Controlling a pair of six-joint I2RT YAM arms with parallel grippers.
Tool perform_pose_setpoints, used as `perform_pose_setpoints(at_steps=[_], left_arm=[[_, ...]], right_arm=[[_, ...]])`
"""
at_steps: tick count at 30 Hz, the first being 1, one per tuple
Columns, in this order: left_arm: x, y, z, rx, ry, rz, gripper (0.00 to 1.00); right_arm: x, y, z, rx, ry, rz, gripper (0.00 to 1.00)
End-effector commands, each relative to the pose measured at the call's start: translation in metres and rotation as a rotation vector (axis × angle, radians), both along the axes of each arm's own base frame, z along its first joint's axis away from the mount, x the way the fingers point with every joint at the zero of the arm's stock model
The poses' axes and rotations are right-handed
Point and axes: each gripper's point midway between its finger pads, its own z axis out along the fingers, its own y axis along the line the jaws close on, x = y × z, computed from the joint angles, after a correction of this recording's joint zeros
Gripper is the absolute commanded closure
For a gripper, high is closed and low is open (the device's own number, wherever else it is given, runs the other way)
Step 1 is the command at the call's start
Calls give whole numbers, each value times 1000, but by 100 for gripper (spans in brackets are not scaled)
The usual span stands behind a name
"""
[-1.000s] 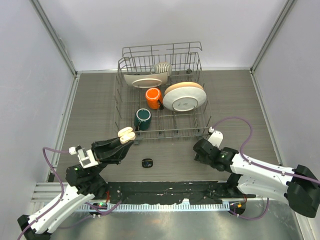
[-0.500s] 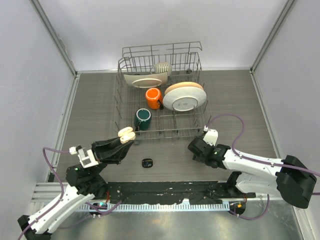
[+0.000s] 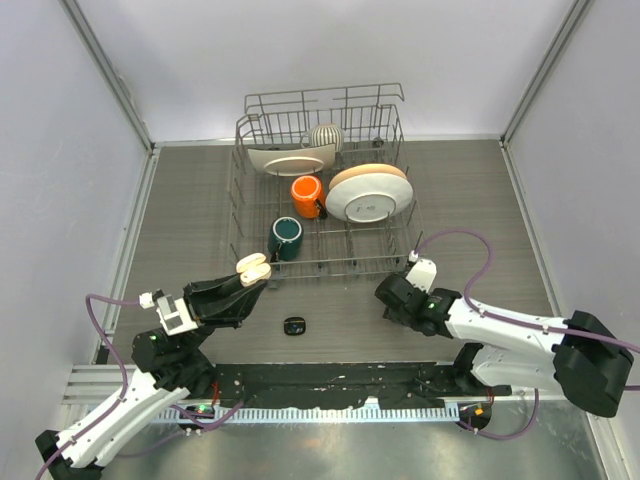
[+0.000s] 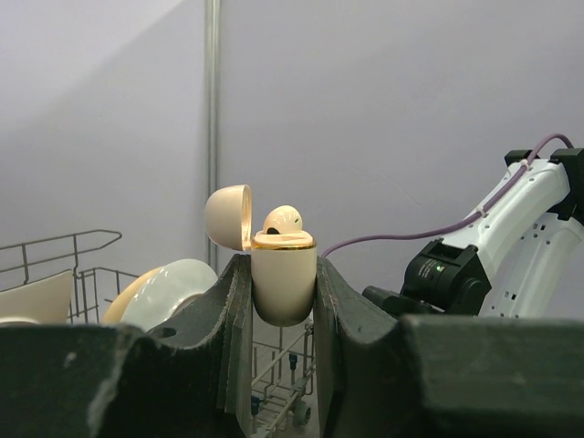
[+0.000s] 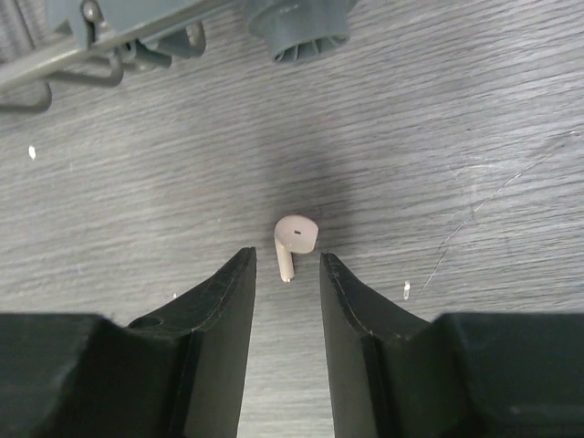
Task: Insert the wireless bluetooth earbuds into the charging case
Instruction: Pick up the earbud from the center of the board.
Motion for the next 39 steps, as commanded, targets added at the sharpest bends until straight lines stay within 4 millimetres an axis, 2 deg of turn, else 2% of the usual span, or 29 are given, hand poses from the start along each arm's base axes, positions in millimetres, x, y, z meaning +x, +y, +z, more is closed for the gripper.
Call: perform_pose_setpoints(at_steps=[1, 9, 18, 30, 34, 36, 39], left_arm=[[0, 4, 6, -21, -13, 15, 100], [1, 3, 5, -16, -13, 18, 100], [2, 3, 3, -13, -11, 21, 100], [1, 3, 4, -14, -11, 20, 100], [1, 3, 4, -12, -11, 18, 100], [2, 3, 4, -10, -11, 20, 100], [1, 2, 4, -11, -12, 17, 100]], right_arm=[[31, 12, 15, 35, -91, -117, 61], [41, 11, 22, 33, -151, -136, 60], [34, 11, 10, 28, -117, -105, 66], [33, 9, 7, -15, -114, -53, 67], [31, 8, 5, -20, -106, -45, 74], [30, 7, 4, -24, -104, -41, 83], [30, 7, 6, -21, -106, -41, 84]])
